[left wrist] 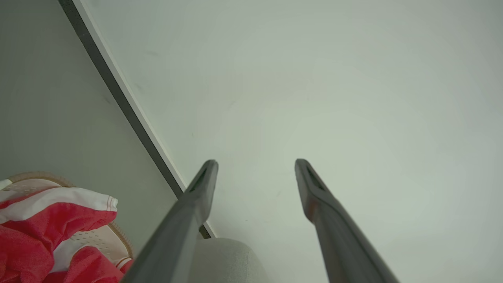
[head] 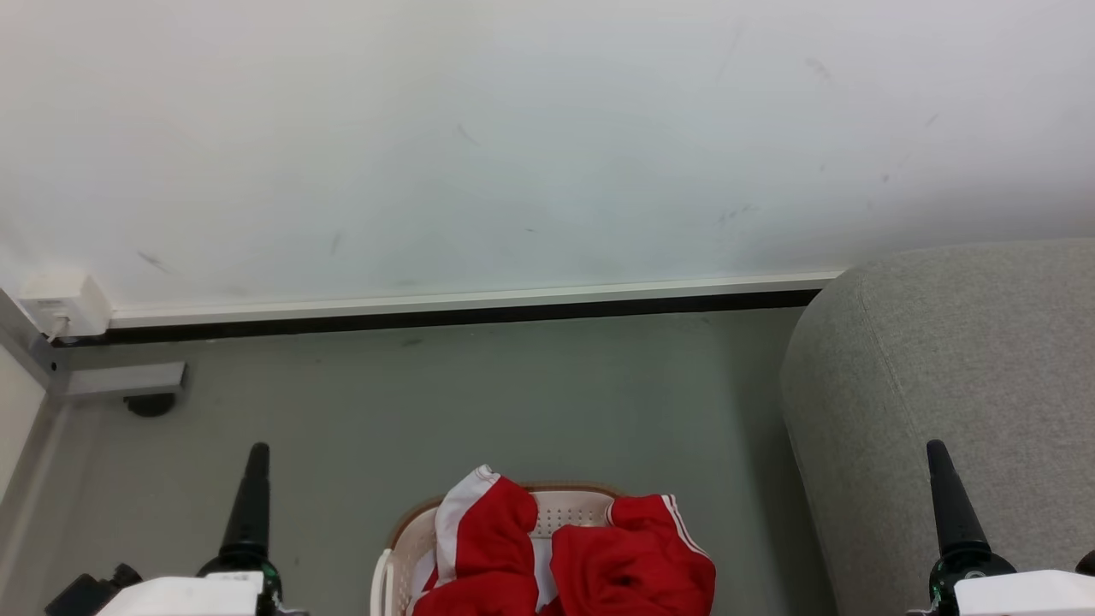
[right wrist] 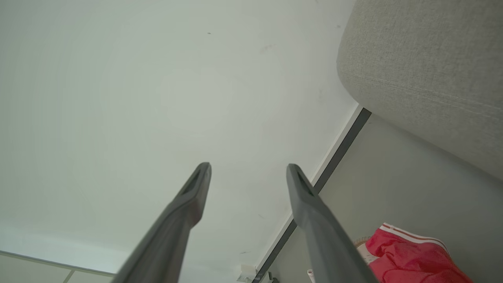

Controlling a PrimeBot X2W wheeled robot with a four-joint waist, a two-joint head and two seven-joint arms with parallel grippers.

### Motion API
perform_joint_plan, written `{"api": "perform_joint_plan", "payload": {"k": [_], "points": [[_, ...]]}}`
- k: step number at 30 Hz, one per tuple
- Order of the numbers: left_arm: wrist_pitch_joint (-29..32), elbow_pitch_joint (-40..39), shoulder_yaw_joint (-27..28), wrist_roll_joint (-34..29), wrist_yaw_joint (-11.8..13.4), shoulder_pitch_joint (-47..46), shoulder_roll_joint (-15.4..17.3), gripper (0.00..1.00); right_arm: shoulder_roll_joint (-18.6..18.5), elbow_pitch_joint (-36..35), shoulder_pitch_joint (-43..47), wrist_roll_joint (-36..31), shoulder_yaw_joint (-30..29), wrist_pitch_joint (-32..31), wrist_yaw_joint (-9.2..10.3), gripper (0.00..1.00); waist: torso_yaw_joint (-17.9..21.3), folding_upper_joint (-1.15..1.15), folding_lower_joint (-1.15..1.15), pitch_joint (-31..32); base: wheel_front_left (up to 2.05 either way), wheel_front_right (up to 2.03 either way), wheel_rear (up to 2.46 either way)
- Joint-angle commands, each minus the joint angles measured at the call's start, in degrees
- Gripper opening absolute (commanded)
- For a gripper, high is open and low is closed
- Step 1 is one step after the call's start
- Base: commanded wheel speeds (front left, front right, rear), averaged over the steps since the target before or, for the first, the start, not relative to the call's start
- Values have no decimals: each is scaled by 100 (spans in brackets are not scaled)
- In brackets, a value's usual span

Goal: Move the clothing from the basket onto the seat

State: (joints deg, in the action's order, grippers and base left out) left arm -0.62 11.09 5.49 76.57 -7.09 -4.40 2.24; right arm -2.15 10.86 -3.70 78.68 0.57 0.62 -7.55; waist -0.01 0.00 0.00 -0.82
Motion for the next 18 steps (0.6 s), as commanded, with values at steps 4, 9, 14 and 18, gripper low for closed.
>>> {"api": "perform_joint_plan", "payload": {"k": [4,9,14,18], "points": [[-127,-183,3,-629,-26,-138,45,100,-60,-197,-95,-527,39,127,3,100,1,0,0,-18,0,0,0],[-239,-289,55,-1217,-28,-138,48,100,-64,-231,-84,-1087,101,232,3,100,8,0,0,-36,0,0,0],[-330,-377,93,-1881,-30,-112,52,100,-67,-322,-92,-1521,116,332,4,100,23,0,0,-49,0,0,0],[-410,-397,56,-2435,-32,-72,54,100,-69,-338,-92,-2048,150,410,4,100,36,0,0,-53,0,0,0]]}}
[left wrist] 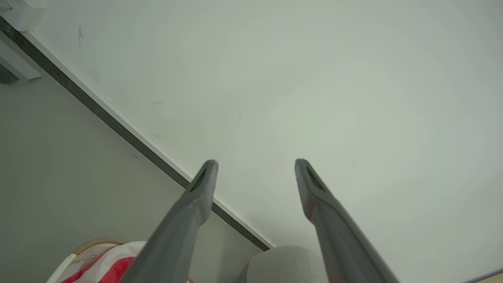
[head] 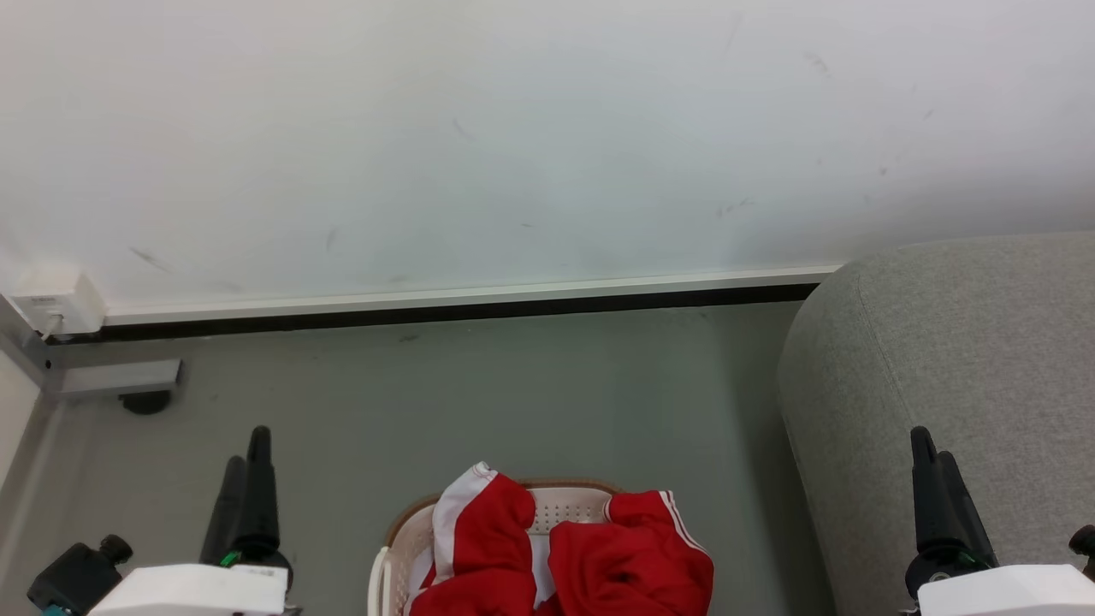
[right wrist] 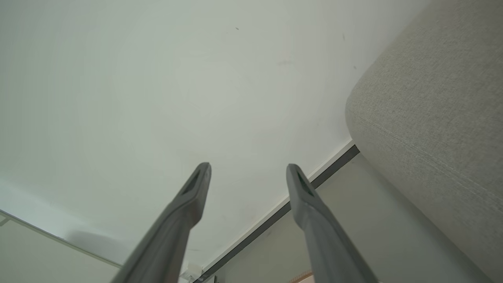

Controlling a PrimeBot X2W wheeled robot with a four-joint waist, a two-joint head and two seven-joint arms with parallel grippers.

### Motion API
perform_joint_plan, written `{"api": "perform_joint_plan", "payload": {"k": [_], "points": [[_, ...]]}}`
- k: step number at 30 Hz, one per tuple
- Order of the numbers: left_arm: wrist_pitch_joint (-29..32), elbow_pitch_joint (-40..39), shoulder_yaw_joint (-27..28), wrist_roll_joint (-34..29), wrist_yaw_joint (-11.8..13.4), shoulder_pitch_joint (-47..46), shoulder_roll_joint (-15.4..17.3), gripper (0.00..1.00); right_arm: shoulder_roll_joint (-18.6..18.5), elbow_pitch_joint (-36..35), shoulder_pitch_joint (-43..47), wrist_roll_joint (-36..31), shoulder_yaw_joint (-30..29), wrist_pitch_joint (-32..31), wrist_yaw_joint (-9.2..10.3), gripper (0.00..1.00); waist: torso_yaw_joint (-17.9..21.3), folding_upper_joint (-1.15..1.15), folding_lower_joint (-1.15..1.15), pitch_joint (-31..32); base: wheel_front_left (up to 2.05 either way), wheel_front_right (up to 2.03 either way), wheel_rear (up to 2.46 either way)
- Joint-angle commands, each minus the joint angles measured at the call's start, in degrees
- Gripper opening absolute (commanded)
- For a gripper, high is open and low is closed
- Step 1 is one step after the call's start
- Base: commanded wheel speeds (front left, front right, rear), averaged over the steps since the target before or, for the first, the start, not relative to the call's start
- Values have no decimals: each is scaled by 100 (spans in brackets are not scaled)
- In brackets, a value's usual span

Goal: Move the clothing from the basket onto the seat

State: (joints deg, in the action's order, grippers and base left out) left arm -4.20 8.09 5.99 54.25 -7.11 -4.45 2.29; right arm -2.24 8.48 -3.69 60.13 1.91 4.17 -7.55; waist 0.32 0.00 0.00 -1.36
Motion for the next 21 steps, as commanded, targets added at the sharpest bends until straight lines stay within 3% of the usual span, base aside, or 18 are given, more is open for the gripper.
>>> {"api": "perform_joint_plan", "payload": {"k": [1,8,21], "points": [[-68,-102,6,-335,-30,-63,49,100,-61,-104,-92,-321,14,72,4,100,4,0,0,0,0,0,0],[-198,-25,50,-1065,-33,-50,54,100,-65,-106,-93,-1298,87,199,5,100,11,0,0,10,0,0,0],[-407,40,-67,-2352,35,22,60,100,-70,168,-41,-2496,220,414,6,100,-1,0,0,45,0,0,0]]}}
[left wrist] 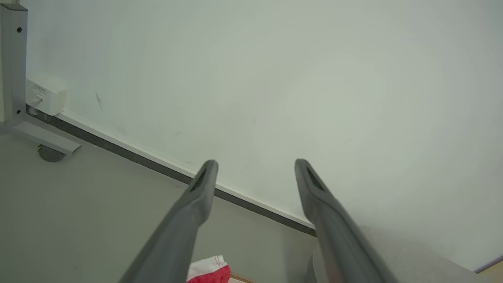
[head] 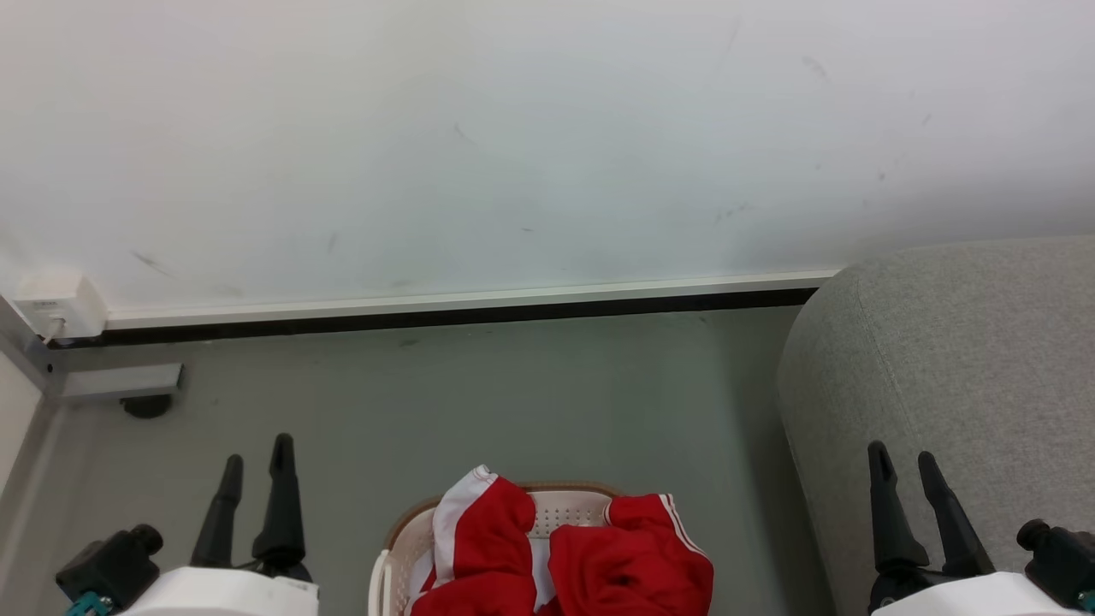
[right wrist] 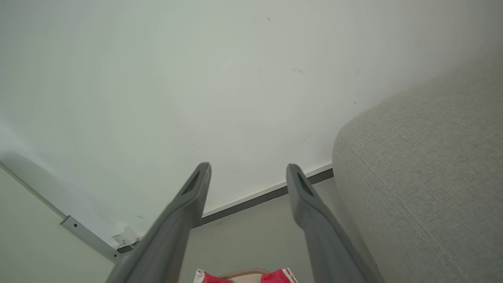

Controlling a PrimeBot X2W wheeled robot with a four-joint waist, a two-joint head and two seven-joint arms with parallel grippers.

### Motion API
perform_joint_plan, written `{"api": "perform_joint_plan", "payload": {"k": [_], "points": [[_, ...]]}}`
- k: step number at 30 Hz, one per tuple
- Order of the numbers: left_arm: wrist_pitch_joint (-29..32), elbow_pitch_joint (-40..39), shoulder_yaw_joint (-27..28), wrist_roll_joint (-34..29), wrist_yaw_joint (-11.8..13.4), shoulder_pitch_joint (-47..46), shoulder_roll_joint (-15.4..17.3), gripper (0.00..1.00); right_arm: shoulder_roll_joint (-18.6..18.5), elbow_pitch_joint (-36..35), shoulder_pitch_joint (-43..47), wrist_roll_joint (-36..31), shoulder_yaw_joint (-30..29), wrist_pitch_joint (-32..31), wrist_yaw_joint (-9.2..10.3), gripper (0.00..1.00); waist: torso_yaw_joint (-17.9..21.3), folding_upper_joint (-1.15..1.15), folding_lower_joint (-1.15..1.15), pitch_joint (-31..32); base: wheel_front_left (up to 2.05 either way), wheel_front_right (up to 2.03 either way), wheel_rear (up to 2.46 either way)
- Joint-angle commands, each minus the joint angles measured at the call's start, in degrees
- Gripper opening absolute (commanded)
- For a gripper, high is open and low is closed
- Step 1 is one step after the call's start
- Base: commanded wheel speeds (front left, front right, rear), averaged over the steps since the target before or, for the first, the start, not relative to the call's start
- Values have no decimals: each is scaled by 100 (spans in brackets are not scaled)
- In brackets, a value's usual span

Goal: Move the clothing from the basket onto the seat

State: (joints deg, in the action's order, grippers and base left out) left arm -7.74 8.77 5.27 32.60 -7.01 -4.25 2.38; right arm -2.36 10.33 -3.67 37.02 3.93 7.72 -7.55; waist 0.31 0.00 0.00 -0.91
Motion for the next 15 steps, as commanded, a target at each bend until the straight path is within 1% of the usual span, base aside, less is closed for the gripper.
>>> {"api": "perform_joint_plan", "payload": {"k": [1,12,15], "points": [[-65,-14,1,-275,29,9,52,100,-59,4,-43,-249,22,68,6,100,2,0,0,3,0,0,0],[-235,-10,-57,-1011,77,46,57,100,-62,131,-27,-952,77,232,7,100,2,0,0,19,0,0,0],[-264,-27,-66,-1102,76,51,58,100,-63,136,-25,-1072,62,264,8,100,2,0,0,18,0,0,0]]}}
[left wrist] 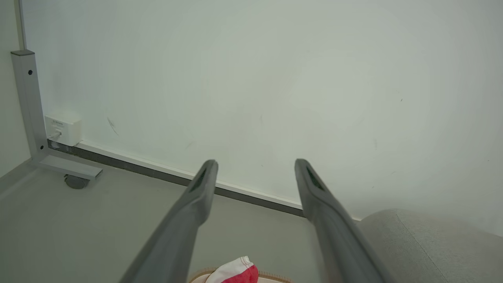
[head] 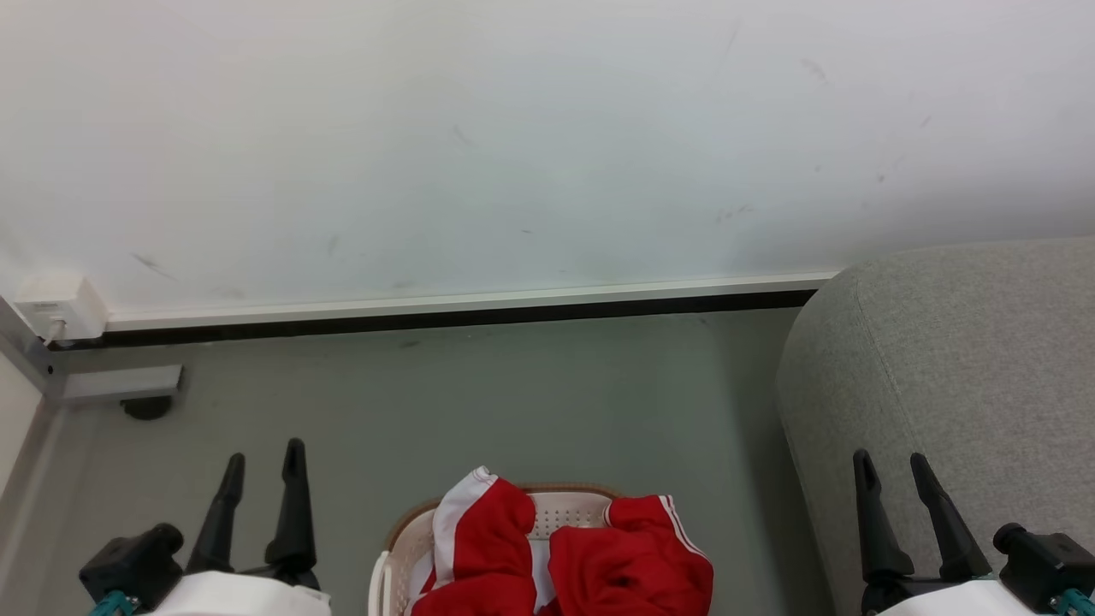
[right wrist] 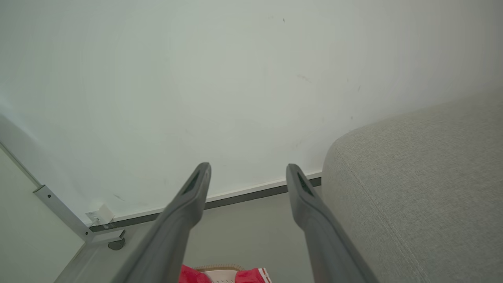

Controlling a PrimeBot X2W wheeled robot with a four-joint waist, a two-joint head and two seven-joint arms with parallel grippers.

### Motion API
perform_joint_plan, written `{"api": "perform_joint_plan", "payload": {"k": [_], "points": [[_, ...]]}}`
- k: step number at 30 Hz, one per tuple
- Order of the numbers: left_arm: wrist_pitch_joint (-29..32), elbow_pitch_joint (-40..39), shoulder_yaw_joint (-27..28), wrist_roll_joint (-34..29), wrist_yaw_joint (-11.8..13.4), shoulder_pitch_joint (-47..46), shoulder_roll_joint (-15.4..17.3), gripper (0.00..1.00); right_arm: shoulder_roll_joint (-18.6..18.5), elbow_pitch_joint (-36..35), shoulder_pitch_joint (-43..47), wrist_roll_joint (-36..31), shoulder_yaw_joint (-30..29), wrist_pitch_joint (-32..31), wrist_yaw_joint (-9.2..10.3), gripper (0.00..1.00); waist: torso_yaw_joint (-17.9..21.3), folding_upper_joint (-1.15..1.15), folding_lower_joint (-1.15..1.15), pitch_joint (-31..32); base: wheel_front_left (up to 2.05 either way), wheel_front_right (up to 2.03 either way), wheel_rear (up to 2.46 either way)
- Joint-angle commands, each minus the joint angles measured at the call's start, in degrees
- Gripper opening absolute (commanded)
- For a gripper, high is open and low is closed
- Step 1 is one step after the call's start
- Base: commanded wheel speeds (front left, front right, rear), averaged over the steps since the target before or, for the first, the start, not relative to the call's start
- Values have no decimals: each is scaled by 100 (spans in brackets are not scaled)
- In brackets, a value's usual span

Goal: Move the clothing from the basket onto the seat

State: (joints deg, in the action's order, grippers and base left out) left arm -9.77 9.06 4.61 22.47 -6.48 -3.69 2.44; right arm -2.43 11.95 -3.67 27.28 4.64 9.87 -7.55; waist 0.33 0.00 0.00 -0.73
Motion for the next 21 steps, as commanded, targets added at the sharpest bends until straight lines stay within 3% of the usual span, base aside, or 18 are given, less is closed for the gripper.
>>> {"api": "perform_joint_plan", "payload": {"k": [1,21], "points": [[-74,-62,-3,-148,21,-3,51,100,-55,-28,-24,-153,-9,55,8,100,0,0,0,-2,0,0,0],[-317,56,17,-1088,-57,-17,61,100,-61,3,-85,-918,94,306,10,100,51,0,0,-54,0,0,0]]}}
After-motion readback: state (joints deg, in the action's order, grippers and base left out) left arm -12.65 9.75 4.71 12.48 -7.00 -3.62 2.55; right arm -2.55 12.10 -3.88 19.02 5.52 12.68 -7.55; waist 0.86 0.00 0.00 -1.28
